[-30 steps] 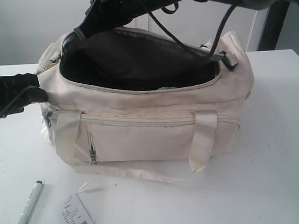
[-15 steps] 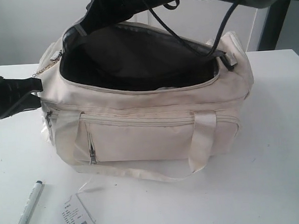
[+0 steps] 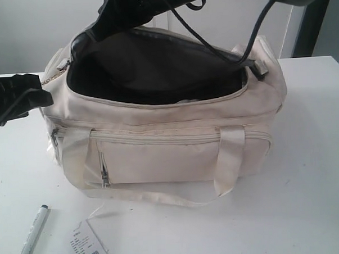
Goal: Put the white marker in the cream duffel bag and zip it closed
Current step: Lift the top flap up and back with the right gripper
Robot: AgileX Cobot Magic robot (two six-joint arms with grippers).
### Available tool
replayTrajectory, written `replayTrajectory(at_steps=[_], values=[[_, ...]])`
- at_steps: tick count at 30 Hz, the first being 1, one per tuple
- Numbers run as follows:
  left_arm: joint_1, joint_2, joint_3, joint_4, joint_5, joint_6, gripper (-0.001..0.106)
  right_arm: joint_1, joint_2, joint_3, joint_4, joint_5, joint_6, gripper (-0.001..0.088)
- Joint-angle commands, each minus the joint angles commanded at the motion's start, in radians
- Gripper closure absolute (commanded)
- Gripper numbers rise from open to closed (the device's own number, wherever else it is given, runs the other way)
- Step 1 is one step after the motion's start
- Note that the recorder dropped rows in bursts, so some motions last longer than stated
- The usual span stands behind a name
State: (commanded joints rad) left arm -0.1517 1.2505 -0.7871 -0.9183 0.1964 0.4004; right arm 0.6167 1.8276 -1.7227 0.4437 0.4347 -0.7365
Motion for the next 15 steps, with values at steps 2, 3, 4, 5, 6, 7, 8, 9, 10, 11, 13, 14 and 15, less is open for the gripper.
replayTrajectory(at_steps=[2,3,4,5,6,7,8,9,10,11,13,14,15], values=[[0.000,0.030,0.000,-0.038,-0.007,0.000,0.033,0.000,0.000,0.000,0.000,0.002,0.000,0.0868],[0.000,0.050,0.000,-0.064,-0.020,0.000,0.035,0.000,0.000,0.000,0.000,0.002,0.000,0.0868],[0.000,0.067,-0.002,-0.070,-0.030,0.004,0.036,0.000,0.000,0.000,0.000,-0.001,0.000,0.0868],[0.000,0.086,-0.006,-0.070,-0.032,0.015,0.038,0.000,0.000,0.000,0.000,-0.001,0.000,0.0868],[0.000,0.103,-0.006,-0.071,-0.027,0.023,0.040,0.000,0.000,0.000,0.000,-0.001,0.000,0.0868],[0.000,0.114,-0.006,-0.074,-0.023,0.023,0.044,0.000,0.000,0.000,0.000,-0.001,0.000,0.0868],[0.000,0.126,-0.006,-0.079,-0.016,0.023,0.049,0.000,0.000,0.000,0.000,-0.001,0.000,0.0868],[0.000,0.135,-0.006,-0.083,-0.016,0.023,0.057,0.000,0.000,0.000,0.000,-0.003,0.000,0.0868],[0.000,0.141,-0.006,-0.083,-0.016,0.031,0.067,0.000,0.000,0.000,0.000,-0.003,0.000,0.0868],[0.000,0.146,-0.006,-0.083,-0.016,0.051,0.079,0.000,0.000,0.000,0.000,-0.011,0.000,0.0868],[0.000,0.148,-0.006,-0.083,-0.012,0.079,0.099,0.000,0.000,0.000,0.000,-0.030,0.000,0.0868],[0.000,0.148,-0.006,-0.083,-0.009,0.079,0.105,0.000,0.000,0.000,0.000,-0.046,0.000,0.0868],[0.000,0.148,-0.006,-0.085,-0.009,0.079,0.105,0.000,-0.002,0.000,0.000,-0.067,0.000,0.0868]])
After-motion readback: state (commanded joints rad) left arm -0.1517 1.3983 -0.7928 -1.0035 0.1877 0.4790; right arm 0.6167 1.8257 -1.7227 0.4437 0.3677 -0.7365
